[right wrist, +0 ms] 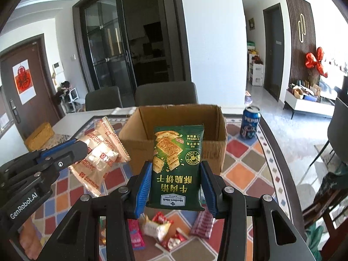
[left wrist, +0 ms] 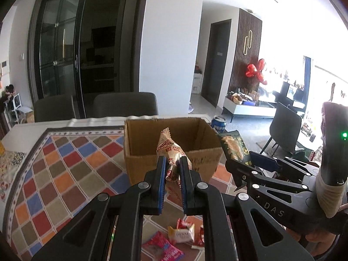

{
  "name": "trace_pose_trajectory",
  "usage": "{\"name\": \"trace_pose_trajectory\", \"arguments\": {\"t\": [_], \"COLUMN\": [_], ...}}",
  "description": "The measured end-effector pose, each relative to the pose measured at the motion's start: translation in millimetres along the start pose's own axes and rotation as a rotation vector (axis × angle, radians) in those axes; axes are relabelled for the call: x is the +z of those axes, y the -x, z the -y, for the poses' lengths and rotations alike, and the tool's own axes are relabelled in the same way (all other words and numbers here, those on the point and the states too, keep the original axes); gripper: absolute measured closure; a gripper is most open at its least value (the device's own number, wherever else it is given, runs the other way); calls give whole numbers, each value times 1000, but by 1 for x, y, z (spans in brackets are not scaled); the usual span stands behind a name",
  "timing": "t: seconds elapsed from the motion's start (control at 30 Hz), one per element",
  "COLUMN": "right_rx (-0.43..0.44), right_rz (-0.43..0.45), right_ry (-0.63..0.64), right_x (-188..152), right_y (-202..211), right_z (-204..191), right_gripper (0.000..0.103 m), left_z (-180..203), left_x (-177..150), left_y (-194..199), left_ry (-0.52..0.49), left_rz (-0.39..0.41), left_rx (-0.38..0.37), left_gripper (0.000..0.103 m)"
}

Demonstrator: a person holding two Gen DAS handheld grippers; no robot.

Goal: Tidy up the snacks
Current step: 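Carry both bags over the box and open both tools to drop them, then move both open tools back toward the remaining snacks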

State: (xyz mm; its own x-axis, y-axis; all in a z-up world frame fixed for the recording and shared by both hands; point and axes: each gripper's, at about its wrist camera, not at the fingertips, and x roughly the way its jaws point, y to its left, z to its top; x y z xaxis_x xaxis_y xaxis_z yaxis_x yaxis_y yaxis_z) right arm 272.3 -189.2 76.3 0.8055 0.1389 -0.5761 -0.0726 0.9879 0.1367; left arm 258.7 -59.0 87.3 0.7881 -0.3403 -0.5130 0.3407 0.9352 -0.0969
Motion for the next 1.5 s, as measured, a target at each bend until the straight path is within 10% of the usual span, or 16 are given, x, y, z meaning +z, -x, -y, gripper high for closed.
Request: {"name": "trace_pose_trajectory", "arguments": {"t": [0.93, 1.1, 1.5], "right_rx": [-31, -36, -41], "right_rz": [-60, -75, -86], "right_ry": [38, 28, 5], "right_x": [76, 79, 67], "right_y": [-112, -128, -109], "right_z": [11, 14, 15], "right_gripper": [58, 54, 47], "left_z": [-30, -32, -30], "left_x": [56, 58, 47], "left_y": [-123, -138, -102], "left_ry": [-39, -40, -48], "left_rz": [-65, -104, -101], "left_rx": [32, 62, 121], "left_gripper": [89, 70, 60]}}
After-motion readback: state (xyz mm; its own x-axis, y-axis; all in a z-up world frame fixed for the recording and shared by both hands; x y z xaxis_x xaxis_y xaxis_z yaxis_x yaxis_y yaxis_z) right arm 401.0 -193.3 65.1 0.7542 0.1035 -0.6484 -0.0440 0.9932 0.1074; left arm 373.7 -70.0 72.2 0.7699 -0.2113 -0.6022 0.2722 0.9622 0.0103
